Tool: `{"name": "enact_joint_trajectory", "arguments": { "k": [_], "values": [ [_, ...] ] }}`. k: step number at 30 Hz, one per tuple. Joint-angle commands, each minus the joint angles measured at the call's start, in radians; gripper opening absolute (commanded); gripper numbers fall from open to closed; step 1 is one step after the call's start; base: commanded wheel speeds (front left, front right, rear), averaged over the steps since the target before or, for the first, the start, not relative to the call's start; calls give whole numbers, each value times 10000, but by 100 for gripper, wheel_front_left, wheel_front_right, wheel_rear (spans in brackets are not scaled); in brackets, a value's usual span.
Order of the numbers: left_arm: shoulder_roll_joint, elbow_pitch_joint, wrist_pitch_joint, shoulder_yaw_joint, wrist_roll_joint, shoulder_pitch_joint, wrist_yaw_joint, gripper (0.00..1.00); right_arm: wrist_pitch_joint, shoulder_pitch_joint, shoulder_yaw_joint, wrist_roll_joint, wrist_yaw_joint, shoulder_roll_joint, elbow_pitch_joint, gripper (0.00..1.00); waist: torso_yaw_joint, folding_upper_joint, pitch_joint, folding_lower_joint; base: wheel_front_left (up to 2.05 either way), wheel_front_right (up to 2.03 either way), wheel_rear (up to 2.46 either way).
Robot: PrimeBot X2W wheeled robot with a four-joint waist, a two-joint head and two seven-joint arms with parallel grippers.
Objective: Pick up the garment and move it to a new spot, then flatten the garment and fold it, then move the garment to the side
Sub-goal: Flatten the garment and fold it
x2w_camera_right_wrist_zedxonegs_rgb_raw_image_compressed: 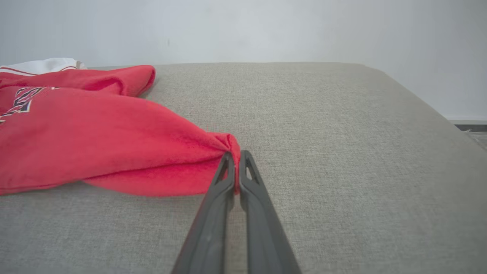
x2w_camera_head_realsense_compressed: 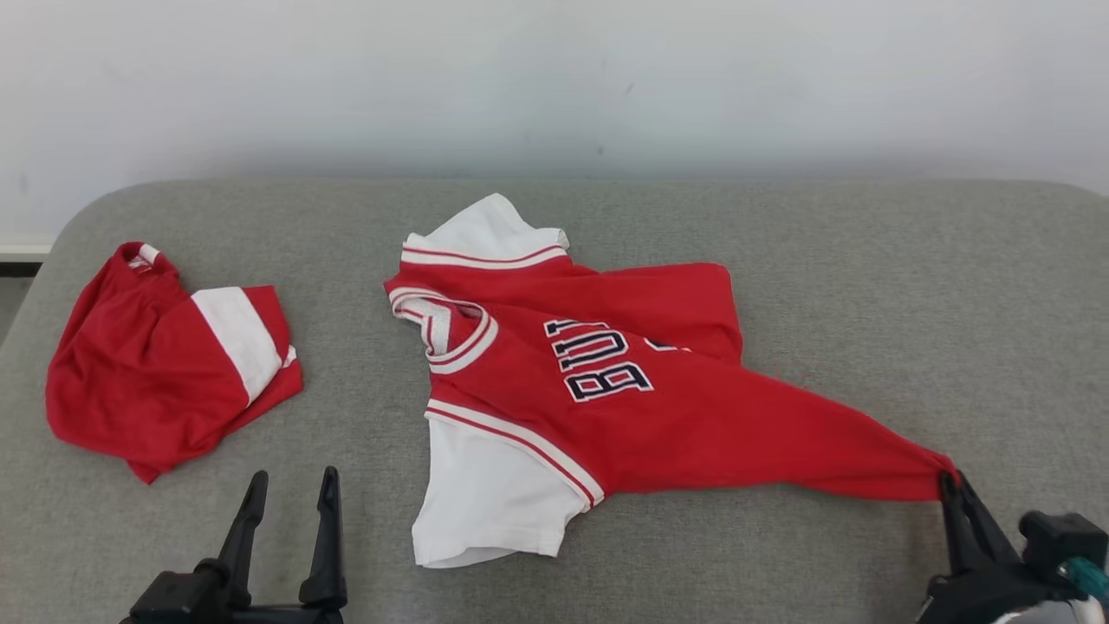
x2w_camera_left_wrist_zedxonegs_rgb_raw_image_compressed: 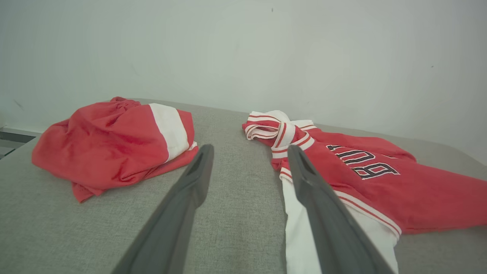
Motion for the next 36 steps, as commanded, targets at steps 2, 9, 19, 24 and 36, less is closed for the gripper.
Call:
{"name": "enact_joint_trajectory", "arguments": {
  "k": [2,9,19,24,36],
  "values": [
    [-7,-8,-8,32,-20,125,28,100,-3,275,-209,-31,-26,-79,-150,0,-145,0,-50,0,0,0,0],
    [-7,-13,-8,149,41,200,17,100,-3,579,-94,81,-26,236,-692,100,-365,0,-44,0,0,0,0],
    [-6,-57,-8,313,151,230,37,100,-3,969,179,-219,-26,670,-2450,100,-635,0,-221,0,0,0,0],
    [-7,-205,-8,480,233,330,95,100,-4,1390,196,-356,-26,942,-3362,100,-727,0,-333,0,0,0,0],
    [-6,-413,-8,946,648,632,270,100,-4,2412,271,-533,-26,1377,-4386,100,-659,0,-598,0,0,0,0]
  ]
}}
